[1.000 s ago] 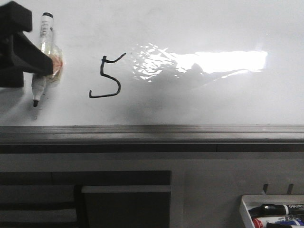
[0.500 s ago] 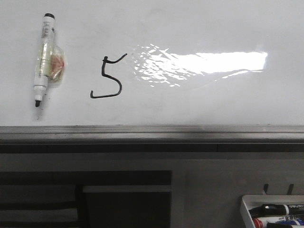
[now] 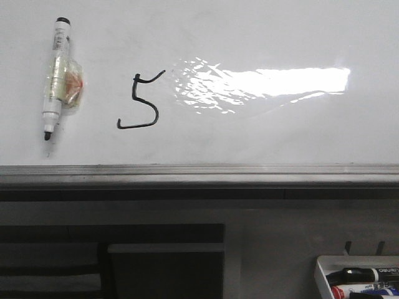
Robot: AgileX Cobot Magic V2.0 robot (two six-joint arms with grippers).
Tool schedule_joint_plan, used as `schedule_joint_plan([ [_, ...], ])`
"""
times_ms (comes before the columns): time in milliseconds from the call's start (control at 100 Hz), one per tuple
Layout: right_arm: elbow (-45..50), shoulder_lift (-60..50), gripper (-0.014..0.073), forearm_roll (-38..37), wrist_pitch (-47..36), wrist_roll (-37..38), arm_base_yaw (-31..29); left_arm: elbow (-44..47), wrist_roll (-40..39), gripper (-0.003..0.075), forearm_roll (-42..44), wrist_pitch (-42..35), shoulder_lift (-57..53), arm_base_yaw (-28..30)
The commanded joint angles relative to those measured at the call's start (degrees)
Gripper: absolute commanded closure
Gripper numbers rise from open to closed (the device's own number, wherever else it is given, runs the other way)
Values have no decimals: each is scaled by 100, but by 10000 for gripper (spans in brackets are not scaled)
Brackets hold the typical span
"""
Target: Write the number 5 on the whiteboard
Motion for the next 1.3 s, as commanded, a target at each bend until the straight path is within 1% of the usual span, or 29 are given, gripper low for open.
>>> schedule_joint_plan([
  [0, -37, -117, 655, -66, -540, -72, -39, -105, -3, 741, 24, -463, 41, 7],
  [530, 96, -129, 655, -66, -501, -72, -39, -68, -3, 741, 12, -463, 41, 7],
  [710, 96, -129, 655, -66, -501, -72, -39, -68, -3, 741, -568, -395, 41, 18],
  [760, 96, -129, 655, -66, -501, -72, -39, -68, 116, 741, -605, -259, -38, 42],
  [790, 96, -129, 655, -66, -501, -72, -39, -68, 452, 741, -653, -161, -130, 91],
  [860, 96, -129, 655, -66, -501, -72, -39, -68, 1435, 741, -1002, 93, -423, 296],
  [890, 96, -129, 655, -66, -501, -72, -39, -68, 1741, 741, -1147, 219, -540, 450],
  [960, 96, -129, 655, -66, -501, -72, -39, -32, 2165, 741, -1205, 363, -811, 823],
  [1090, 96, -129, 655, -66, -501, -72, -39, 161, 2166, 741, -1441, 395, -1239, 1672],
  [1220, 96, -129, 655, -66, -501, -72, -39, 405, 2166, 741, -2072, 498, -1465, 2609],
  [1290, 96, -129, 655, -66, -501, -72, -39, 507, 2242, 741, -2124, 628, -1556, 2921],
])
